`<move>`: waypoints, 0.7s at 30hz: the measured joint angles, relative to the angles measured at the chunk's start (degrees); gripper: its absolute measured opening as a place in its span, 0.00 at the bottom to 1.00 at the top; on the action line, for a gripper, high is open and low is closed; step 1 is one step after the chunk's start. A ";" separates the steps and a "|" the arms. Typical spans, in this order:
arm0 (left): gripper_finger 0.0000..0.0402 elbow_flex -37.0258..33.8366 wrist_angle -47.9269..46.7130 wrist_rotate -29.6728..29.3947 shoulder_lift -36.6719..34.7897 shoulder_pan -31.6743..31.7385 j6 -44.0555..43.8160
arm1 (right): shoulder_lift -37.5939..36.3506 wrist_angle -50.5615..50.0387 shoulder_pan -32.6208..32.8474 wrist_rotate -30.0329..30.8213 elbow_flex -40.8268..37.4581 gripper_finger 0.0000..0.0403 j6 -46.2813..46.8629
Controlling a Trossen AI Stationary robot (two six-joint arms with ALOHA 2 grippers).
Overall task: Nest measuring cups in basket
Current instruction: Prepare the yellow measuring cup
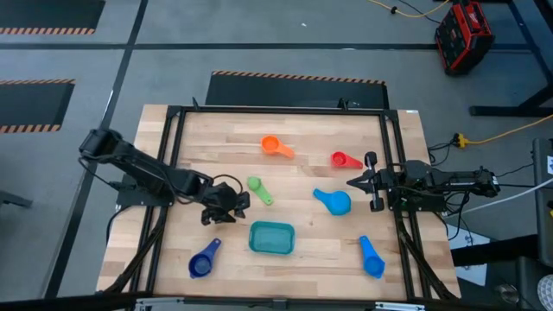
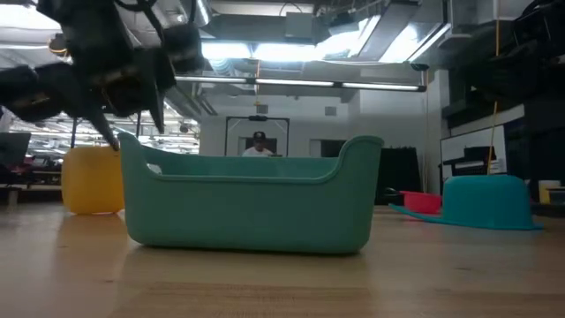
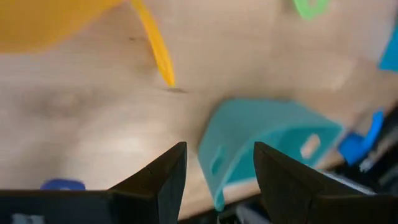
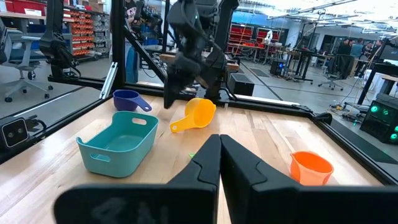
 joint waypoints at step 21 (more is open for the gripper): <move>0.44 -0.01 -4.26 -4.79 7.87 0.02 -8.78 | 0.00 -0.15 0.00 0.00 0.00 0.04 -0.02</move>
